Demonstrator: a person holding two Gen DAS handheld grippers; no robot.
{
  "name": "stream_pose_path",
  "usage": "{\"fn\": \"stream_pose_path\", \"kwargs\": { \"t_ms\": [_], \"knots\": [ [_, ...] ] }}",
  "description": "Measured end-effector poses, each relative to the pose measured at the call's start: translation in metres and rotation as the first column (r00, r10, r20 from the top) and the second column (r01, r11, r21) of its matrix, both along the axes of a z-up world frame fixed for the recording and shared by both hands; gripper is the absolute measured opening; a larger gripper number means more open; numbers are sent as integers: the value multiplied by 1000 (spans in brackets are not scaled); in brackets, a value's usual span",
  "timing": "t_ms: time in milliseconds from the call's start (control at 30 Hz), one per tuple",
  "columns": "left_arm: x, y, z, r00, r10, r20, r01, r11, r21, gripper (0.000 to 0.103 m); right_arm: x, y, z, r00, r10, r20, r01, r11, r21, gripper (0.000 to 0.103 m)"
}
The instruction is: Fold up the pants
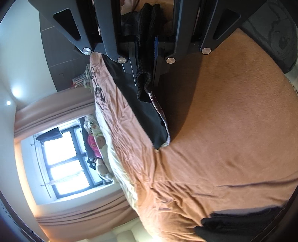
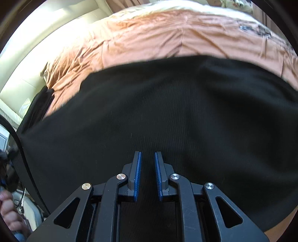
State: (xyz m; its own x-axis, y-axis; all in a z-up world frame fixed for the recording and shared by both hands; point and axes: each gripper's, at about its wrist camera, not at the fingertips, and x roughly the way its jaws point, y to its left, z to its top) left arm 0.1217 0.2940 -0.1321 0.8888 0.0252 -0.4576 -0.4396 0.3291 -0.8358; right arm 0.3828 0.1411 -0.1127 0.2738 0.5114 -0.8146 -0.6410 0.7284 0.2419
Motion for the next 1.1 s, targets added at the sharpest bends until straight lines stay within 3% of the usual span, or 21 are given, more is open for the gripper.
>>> {"fn": "stream_pose_path", "kwargs": {
  "t_ms": [333, 667, 900, 1100],
  "knots": [
    [26, -10, 33, 996, -77, 33, 75, 995, 67, 12, -1, -46, 15, 997, -47, -60, 53, 992, 110, 12],
    [60, -25, 69, 985, -160, 63, 152, 980, 127, 12, -19, -56, -2, 995, 4, -96, 7, 993, 115, 12],
    [97, -48, 100, 962, -255, 92, 236, 955, 180, 12, -17, -78, 7, 992, 17, -126, 3, 988, 154, 12],
    [137, -76, 121, 933, -347, 98, 319, 921, 225, 12, -6, -122, 31, 995, -41, -92, 61, 973, 225, 12]
  ]
}}
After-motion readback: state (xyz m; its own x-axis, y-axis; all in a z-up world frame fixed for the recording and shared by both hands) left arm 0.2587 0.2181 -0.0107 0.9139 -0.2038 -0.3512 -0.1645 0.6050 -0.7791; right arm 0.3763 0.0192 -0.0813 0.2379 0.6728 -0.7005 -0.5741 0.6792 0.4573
